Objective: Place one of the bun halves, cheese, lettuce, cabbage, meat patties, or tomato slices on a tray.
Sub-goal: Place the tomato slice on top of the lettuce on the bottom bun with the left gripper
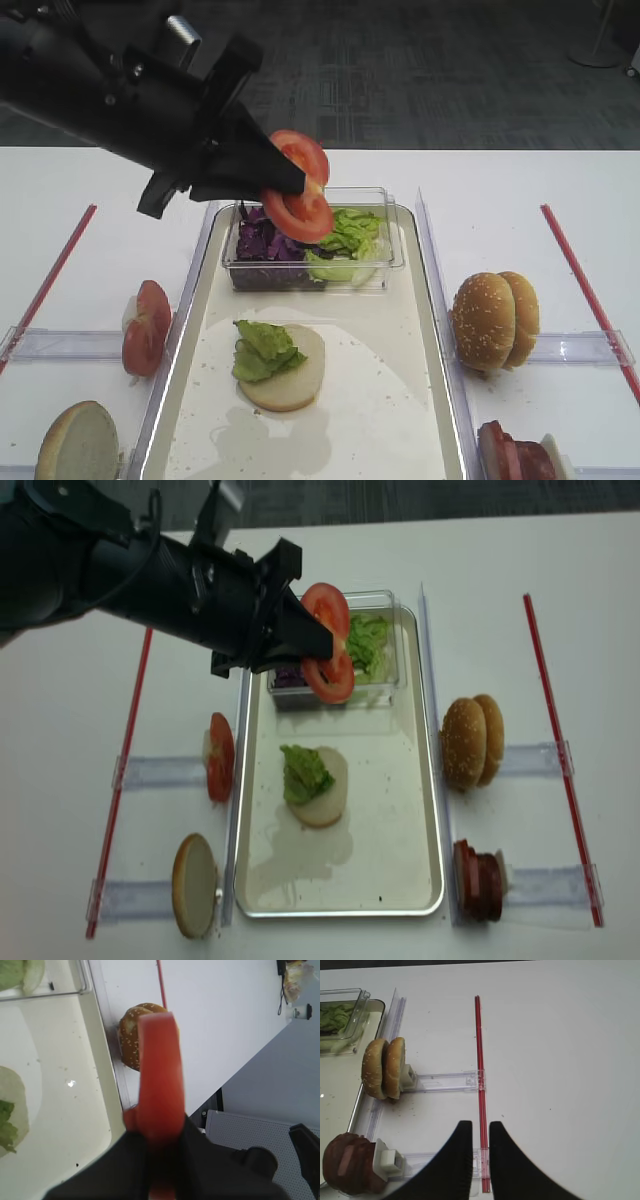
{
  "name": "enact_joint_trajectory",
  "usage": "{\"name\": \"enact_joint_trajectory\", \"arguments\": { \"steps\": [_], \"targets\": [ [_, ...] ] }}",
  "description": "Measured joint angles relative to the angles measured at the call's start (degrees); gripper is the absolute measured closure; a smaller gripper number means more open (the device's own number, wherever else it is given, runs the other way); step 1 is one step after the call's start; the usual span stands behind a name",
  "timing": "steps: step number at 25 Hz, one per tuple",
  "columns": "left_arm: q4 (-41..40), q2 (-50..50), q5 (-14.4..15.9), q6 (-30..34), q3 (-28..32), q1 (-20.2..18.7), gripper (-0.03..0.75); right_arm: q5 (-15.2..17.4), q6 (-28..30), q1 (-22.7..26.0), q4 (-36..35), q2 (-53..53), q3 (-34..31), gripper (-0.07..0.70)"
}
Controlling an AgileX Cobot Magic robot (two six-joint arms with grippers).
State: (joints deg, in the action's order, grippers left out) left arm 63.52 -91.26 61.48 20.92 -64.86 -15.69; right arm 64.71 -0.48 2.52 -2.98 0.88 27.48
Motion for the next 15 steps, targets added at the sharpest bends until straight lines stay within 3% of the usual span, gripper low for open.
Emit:
{"name": "enact_joint_trajectory", "arguments": {
  "steps": [10, 15],
  "targets": [
    [0.0, -6.25, -4.08, 3.76, 6.66, 0.0, 0.664, 0.0, 0.0, 0.0, 0.0, 0.0, 0.0, 0.501],
    [0.0, -9.14, -4.7, 5.64, 7.79, 0.0, 0.664, 0.0, 0.0, 0.0, 0.0, 0.0, 0.0, 0.501]
  ]
}}
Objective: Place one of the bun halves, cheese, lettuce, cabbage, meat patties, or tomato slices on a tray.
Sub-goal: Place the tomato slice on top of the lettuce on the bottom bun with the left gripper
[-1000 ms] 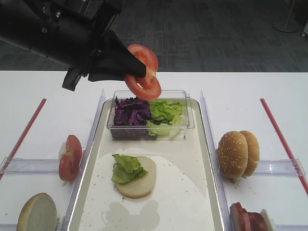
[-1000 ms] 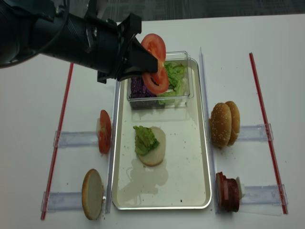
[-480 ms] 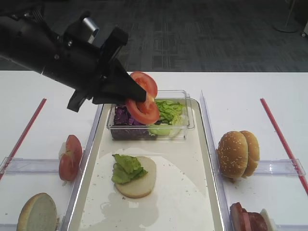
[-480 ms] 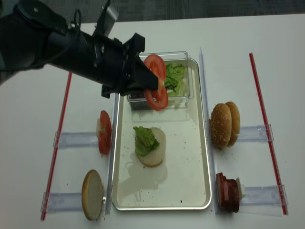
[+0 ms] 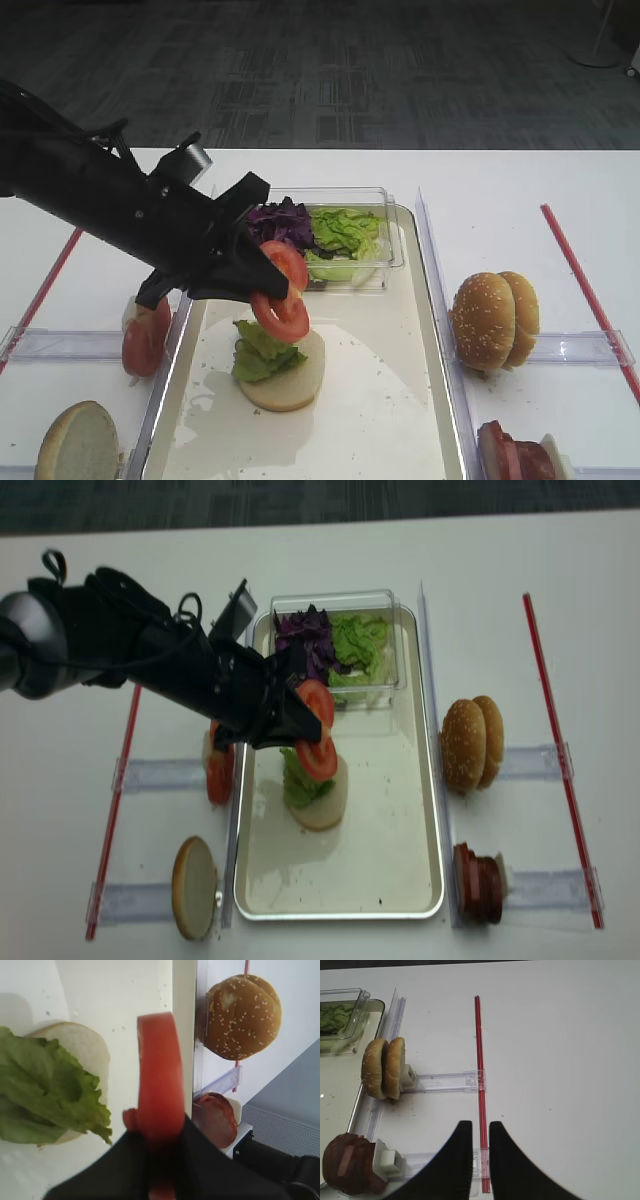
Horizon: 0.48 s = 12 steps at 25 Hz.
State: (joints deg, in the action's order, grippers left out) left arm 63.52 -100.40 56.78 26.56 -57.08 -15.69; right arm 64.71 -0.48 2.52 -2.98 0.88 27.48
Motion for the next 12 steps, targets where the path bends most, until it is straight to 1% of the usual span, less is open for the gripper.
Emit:
{"name": "enact_joint_trajectory", "arguments": {
  "steps": [4, 12],
  "targets": [
    [0.68, -1.17, -0.5, 0.87, 0.88, 0.0, 0.664, 0.0, 0.0, 0.0, 0.0, 0.0, 0.0, 0.501],
    [1.28, -4.5, -0.5, 2.12, 0.97, 0.0, 0.664, 0.0, 0.0, 0.0, 0.0, 0.0, 0.0, 0.501]
  ]
}}
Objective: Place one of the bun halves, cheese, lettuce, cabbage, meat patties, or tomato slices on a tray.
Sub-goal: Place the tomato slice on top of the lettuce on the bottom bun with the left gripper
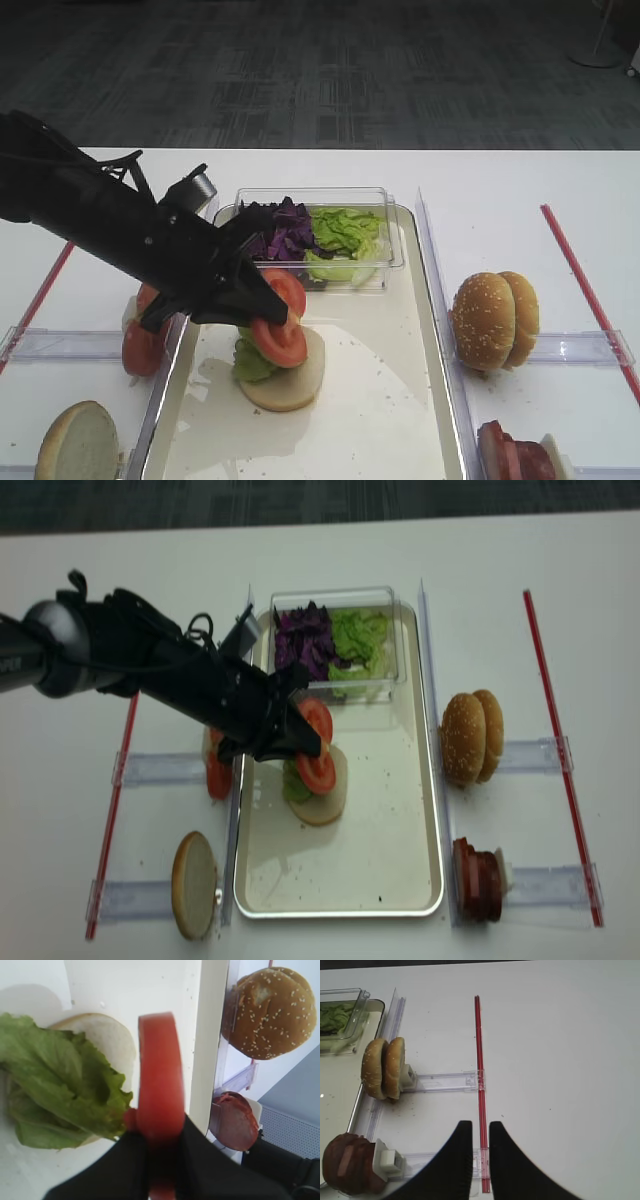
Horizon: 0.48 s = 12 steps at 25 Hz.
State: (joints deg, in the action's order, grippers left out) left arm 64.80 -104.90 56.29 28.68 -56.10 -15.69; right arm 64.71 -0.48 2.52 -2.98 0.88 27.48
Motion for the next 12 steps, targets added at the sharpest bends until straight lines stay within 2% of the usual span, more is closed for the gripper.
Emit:
{"name": "enact_joint_trajectory", "arguments": {
  "steps": [12],
  "targets": [
    [0.13, -3.03, 0.86, 0.36, 0.0, 0.0, 0.664, 0.0, 0.0, 0.0, 0.0, 0.0, 0.0, 0.501]
  ]
}}
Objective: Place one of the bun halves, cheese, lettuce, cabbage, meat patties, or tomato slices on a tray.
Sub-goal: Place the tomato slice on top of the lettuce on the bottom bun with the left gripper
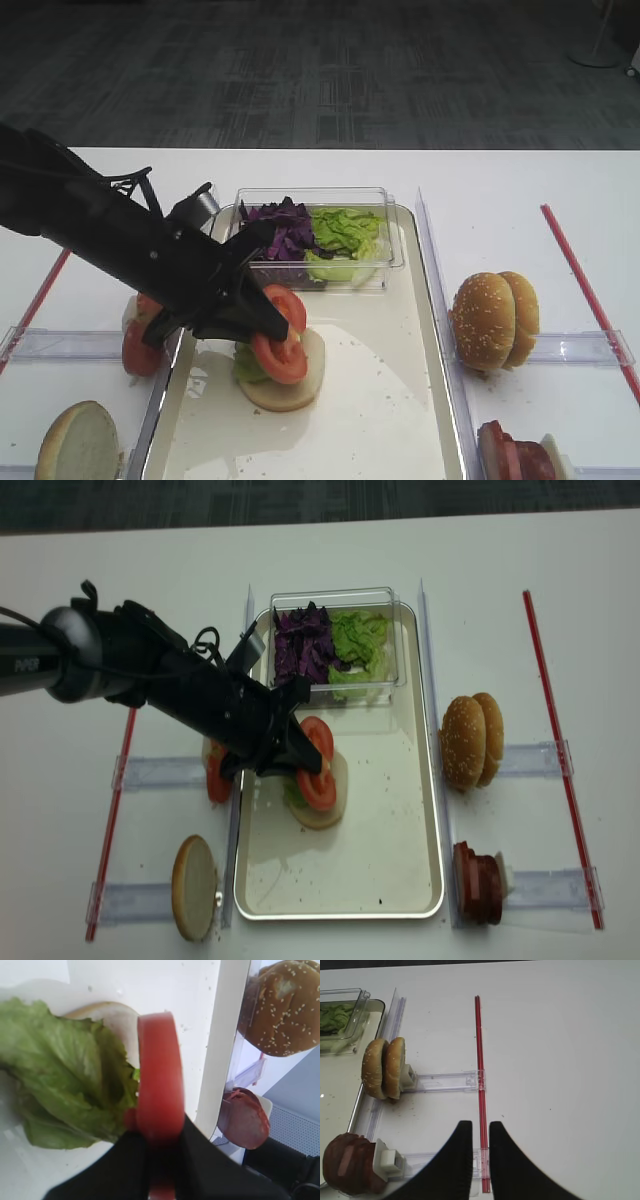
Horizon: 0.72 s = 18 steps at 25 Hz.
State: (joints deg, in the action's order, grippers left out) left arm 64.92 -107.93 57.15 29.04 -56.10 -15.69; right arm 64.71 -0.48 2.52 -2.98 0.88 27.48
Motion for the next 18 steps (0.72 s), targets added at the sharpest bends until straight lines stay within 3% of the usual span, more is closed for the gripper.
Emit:
{"name": "enact_joint_trajectory", "arguments": {
  "steps": [18],
  "targets": [
    [0.23, -1.78, -0.02, 0.0, 0.0, -1.37, 0.664, 0.0, 0.48, 0.0, 0.0, 0.0, 0.0, 0.501]
  ]
}}
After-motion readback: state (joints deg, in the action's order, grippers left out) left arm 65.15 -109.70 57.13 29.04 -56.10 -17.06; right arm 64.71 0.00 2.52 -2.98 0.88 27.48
